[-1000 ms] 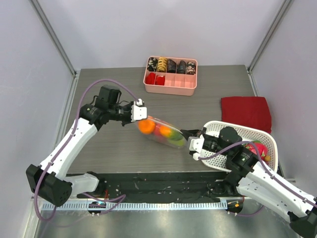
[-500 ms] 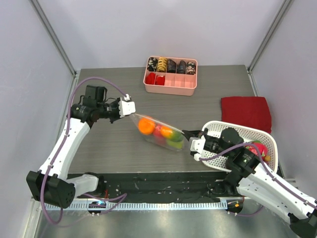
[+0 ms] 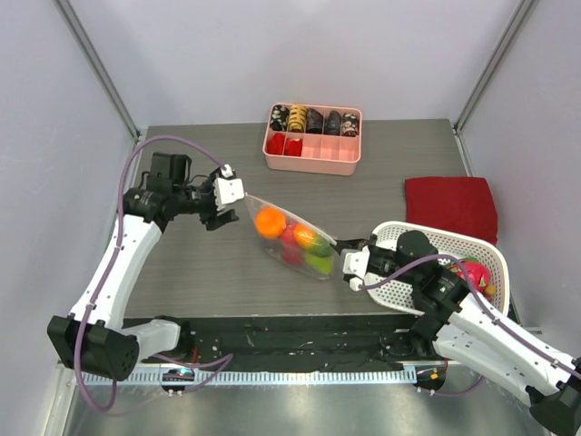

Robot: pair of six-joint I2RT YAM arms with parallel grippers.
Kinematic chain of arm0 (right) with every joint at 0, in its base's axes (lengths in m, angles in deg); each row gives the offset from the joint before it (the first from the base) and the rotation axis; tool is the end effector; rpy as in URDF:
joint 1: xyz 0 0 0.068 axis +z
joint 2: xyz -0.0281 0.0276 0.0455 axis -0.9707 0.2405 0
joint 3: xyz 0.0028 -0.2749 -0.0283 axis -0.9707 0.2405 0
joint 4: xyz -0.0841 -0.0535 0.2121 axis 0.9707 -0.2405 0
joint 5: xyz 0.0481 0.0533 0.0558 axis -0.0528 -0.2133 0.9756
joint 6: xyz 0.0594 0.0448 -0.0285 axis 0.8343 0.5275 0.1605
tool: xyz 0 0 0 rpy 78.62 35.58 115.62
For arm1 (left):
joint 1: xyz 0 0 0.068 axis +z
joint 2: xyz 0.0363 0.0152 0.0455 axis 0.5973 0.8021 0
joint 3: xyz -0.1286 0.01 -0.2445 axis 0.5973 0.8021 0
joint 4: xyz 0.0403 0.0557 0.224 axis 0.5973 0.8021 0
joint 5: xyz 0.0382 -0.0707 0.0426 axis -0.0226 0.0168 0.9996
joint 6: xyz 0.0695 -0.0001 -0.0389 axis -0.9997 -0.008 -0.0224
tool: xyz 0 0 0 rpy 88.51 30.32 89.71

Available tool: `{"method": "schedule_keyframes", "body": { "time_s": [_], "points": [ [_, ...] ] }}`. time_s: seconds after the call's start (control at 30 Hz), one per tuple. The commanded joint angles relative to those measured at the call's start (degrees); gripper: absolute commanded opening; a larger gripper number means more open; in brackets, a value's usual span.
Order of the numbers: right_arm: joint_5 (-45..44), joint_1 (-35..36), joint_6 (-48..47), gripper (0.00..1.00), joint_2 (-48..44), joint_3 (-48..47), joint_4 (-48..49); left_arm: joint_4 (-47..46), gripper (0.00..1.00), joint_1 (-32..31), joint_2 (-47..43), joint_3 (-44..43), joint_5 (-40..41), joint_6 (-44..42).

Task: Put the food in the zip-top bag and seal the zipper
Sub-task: Place the zipper food storage bag at the center of the board.

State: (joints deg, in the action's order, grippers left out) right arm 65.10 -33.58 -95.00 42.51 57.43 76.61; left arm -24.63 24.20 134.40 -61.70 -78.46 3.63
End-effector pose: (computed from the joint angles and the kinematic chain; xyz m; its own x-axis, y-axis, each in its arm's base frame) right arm 0.1016 0.1280 0.2816 0.5989 -0.4124 -0.6865 -0.6829 0.1847 -0.7068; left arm 0.2068 -0.0922 0.3391 0.1234 0.6178 -0.7766 0.9238 0.2143 0.3172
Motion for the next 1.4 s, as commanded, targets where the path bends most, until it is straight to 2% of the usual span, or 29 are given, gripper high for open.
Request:
{"method": "schedule_keyframes", "body": {
  "time_s": [0.0, 0.17, 0.43, 0.5, 0.6, 0.63, 0.7, 0.73, 0.77, 0.8, 0.83, 0.87, 0.93, 0.97, 1.07, 1.17, 1.37],
  "points": [
    [2.15, -0.14, -1.46, 0.01, 0.29, -2.12, 2.47, -4.16, 0.70, -3.69, -1.38, -3.72, -3.48, 3.75],
    [3.20, -0.23, -3.21, 0.01, 0.38, -2.56, 1.69, -6.89, 0.73, -10.20, 0.72, -5.30, -2.16, 2.26],
    [5.22, -0.14, -5.50, 0.01, -0.15, -2.92, 0.45, -6.98, 0.70, -19.43, 6.69, -7.06, -0.76, -4.59],
    [5.14, -0.14, -5.86, 0.01, 0.11, -3.00, 0.36, -6.81, 0.67, -21.09, 7.66, -7.15, -0.41, -4.95],
    [5.22, -0.14, -5.77, 0.01, 0.29, -3.35, 0.01, -3.83, 0.54, -21.81, 9.42, -7.41, 0.29, -8.02],
    [5.23, -0.22, -5.68, 0.01, 0.29, -3.35, 0.10, -1.64, 0.42, -21.81, 9.86, -8.11, 0.56, -8.90],
    [5.14, -0.14, -5.42, 0.01, 0.29, -3.18, 0.10, 0.21, 0.31, -21.81, 10.57, -8.91, 0.48, -9.08],
    [5.05, -0.14, -5.24, 0.01, 0.38, -3.18, 0.19, 1.18, 0.15, -21.81, 10.74, -9.69, -0.05, -8.91],
    [4.44, -0.14, -3.94, 0.01, 0.38, -3.00, 0.45, 1.89, 0.05, -21.81, 10.66, -9.87, -0.23, -7.51],
    [3.56, -0.22, -2.62, 0.02, 0.55, -2.92, 1.06, 1.63, 0.00, -21.81, 10.57, -10.05, -0.14, -5.93],
    [2.86, -0.14, -1.47, 0.05, 0.90, -2.92, 1.94, 1.28, 0.00, -21.72, 10.39, -10.40, 0.99, -4.44],
    [1.46, -0.14, 0.63, 0.19, 1.08, -3.44, 2.03, 0.41, 0.00, -21.37, 10.39, -10.58, 1.70, -1.46],
    [0.05, -0.14, 3.71, 0.40, 1.61, -4.58, 1.77, -1.44, 0.00, -19.36, 10.74, -11.45, 3.28, 1.45],
    [-1.61, -0.22, 7.81, 0.59, 1.70, -5.02, 1.77, -4.67, 0.00, -18.56, 11.35, -11.98, 3.81, 4.43],
    [-4.95, -0.14, 12.59, 0.84, 1.79, -5.81, 1.94, -8.38, 0.00, -15.67, 15.03, -16.19, 5.74, 7.79],
    [-8.12, -0.14, 18.30, 0.96, 2.14, -6.52, 3.00, -9.09, 0.00, -14.34, 18.03, -20.85, 8.11, 7.01],
    [-15.87, -0.75, 30.87, 1.00, 2.58, -10.47, 2.91, -11.56, 0.00, -13.81, 23.31, -24.73, 11.02, 5.95]
  ]
}}
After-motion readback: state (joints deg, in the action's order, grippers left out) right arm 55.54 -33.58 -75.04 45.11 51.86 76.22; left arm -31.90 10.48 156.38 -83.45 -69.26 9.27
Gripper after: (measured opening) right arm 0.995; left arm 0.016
